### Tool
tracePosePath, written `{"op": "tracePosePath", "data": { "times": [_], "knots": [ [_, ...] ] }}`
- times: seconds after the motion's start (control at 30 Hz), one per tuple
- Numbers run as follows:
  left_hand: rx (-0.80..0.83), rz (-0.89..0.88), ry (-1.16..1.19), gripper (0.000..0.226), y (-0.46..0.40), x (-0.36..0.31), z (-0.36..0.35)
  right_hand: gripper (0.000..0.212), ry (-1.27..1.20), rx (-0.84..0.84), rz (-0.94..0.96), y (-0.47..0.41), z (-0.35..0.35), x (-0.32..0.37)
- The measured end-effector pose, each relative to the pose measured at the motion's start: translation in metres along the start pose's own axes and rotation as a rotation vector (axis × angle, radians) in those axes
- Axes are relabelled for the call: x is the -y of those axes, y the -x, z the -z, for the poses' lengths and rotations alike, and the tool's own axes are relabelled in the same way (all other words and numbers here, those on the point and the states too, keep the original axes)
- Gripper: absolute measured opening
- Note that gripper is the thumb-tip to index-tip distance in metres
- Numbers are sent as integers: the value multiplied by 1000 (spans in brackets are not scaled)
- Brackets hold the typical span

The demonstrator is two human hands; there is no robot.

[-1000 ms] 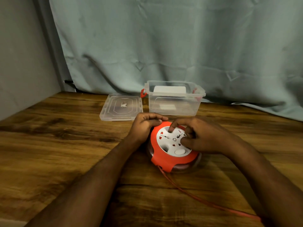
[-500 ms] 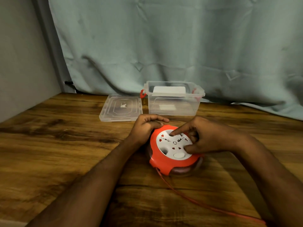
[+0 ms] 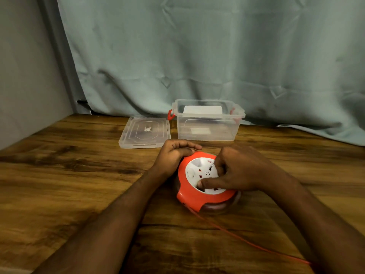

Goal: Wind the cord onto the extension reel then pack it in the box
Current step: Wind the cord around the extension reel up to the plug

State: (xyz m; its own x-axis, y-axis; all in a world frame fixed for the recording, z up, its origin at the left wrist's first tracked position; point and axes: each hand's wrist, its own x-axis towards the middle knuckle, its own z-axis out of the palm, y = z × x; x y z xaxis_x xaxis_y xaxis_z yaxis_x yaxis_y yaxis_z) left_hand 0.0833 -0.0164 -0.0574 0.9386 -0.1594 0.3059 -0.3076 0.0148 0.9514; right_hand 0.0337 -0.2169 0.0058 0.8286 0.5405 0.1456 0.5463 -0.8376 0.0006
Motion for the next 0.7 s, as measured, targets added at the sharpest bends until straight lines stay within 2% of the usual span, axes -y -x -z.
{"op": "tracePosePath", "data": {
  "times": [0.27,0.37,0.4,0.47,0.53,0.6,0.7],
  "knots": [
    [8,-15,-30,24,0,0,1,61,9,-2,30,2,1,10],
    [-5,-19,-14,25,-1,0,2,64,26,-97,9,1,0,4],
    [-9,-23,-11,25,-2,0,2,60,39,-131,-11,1,2,0],
    [-15,-29,1,25,-3,0,3,40,35,-152,-43,1,9,-10],
    [-13,-37,7,25,-2,-1,3,23,-70,-77,-46,4,15,-17],
    [-7,-48,-10,25,-2,-2,2,38,-185,32,-42,6,15,-19],
    [4,-52,-17,26,0,-2,2,52,-175,115,-1,6,17,-12]
  ]
}}
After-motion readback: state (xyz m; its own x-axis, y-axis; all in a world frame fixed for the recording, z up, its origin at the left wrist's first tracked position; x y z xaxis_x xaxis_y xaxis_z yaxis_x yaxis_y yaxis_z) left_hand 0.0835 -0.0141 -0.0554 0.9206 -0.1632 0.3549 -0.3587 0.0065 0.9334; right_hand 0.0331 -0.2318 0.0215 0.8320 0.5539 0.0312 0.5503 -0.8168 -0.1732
